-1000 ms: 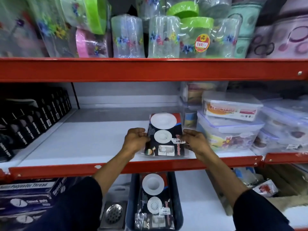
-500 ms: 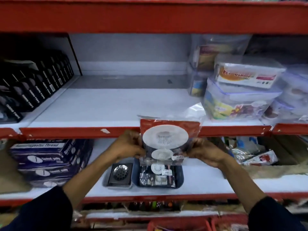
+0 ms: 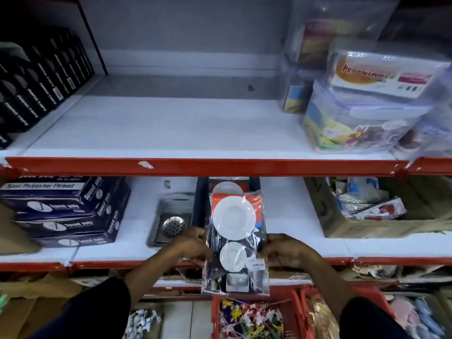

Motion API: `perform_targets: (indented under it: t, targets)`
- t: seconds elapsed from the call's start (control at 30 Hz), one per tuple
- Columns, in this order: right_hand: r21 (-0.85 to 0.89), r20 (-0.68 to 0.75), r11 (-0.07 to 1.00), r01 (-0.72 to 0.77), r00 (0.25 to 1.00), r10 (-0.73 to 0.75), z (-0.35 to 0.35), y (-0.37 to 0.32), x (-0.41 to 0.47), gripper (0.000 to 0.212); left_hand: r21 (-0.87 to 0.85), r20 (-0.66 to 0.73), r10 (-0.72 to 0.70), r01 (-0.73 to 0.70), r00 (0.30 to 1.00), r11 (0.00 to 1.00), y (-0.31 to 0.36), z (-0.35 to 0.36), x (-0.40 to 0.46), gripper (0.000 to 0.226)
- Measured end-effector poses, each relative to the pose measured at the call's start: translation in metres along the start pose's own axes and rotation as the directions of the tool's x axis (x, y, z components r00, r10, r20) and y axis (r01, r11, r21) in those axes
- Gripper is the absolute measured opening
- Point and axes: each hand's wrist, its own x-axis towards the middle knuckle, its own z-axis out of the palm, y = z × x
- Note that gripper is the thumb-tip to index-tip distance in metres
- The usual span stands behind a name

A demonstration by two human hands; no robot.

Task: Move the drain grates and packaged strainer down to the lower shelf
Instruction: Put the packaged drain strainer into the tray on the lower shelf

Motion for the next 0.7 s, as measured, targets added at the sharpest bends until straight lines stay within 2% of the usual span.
perform_targets:
  t: [0.07, 0.17, 0.23, 0.3, 0.43, 0.5, 0.57, 0.7]
  targets:
    - [0.022, -0.138, 0.998, 0.058, 0.989, -0.054, 0.001, -0.01, 0.008, 0.03, -0.061, -0.066, 0.015, -0.019, 0.998, 0.998, 0.006, -0.005, 0.014, 0.044]
    - [0.011, -0.34, 0.986, 0.165, 0.928, -0.152, 0.004, -0.033, 0.025, 0.042, -0.148, -0.16, 0.052, -0.076, 0.986, 0.986, 0.018, -0.014, 0.036, 0.052]
    - [0.0, -0.43, 0.977, 0.214, 0.882, -0.193, 0.006, -0.046, 0.038, 0.052, -0.136, -0.25, 0.086, -0.123, 0.964, 0.983, 0.025, -0.017, 0.051, 0.052]
    - [-0.104, -0.501, 0.973, 0.205, 0.835, -0.229, 0.01, -0.053, 0.047, 0.058, -0.086, -0.329, 0.113, -0.149, 0.938, 0.985, 0.029, -0.017, 0.064, 0.05]
    - [-0.459, -0.514, 0.881, 0.111, 0.776, -0.365, 0.023, -0.05, 0.051, 0.034, 0.107, -0.399, 0.198, -0.169, 0.895, 0.98, 0.02, -0.006, 0.075, 0.046]
    - [-0.586, -0.48, 0.806, 0.089, 0.762, -0.433, 0.029, -0.044, 0.052, 0.039, 0.203, -0.426, 0.262, -0.19, 0.866, 0.961, 0.013, 0.0, 0.076, 0.046]
    - [-0.642, -0.453, 0.761, 0.094, 0.754, -0.476, 0.036, -0.038, 0.053, 0.042, 0.248, -0.403, 0.287, -0.198, 0.869, 0.948, 0.007, 0.005, 0.078, 0.058]
    - [-0.658, -0.44, 0.749, 0.079, 0.767, -0.468, 0.047, -0.029, 0.056, 0.06, 0.266, -0.372, 0.274, -0.181, 0.887, 0.947, 0.005, 0.012, 0.075, 0.081]
